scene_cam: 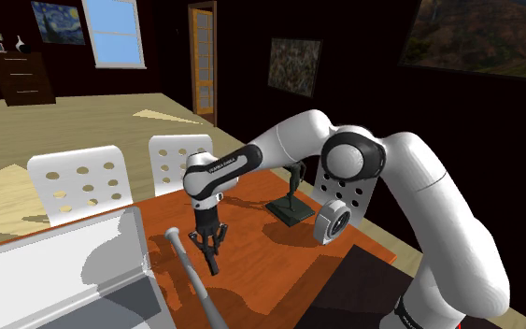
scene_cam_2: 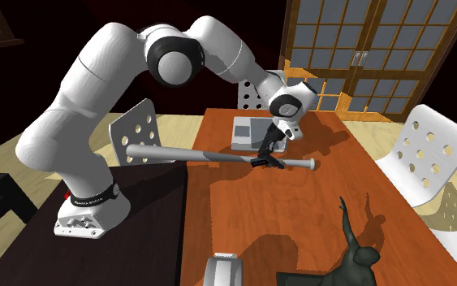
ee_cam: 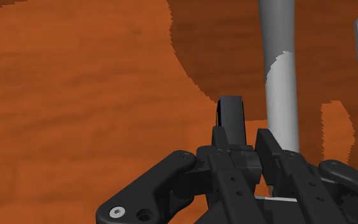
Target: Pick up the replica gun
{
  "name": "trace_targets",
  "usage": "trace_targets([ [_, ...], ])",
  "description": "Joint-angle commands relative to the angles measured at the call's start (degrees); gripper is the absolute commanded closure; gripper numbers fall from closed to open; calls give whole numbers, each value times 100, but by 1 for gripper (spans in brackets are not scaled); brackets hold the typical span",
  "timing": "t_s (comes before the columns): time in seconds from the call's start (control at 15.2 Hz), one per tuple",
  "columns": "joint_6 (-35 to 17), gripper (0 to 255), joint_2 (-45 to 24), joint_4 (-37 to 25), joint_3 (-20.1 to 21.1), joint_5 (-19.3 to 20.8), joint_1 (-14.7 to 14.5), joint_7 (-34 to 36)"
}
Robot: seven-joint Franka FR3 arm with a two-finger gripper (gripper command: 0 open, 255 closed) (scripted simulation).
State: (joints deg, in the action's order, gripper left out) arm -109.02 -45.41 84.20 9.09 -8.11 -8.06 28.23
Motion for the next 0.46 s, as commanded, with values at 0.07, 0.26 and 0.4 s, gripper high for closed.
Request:
trace_targets([
  [0.07,147,255,146,-1,8,-7,14,22],
  [0.26,290,255,285,-8,17,-15,24,47],
  [0.4,298,255,292,-8,18,-15,24,48],
])
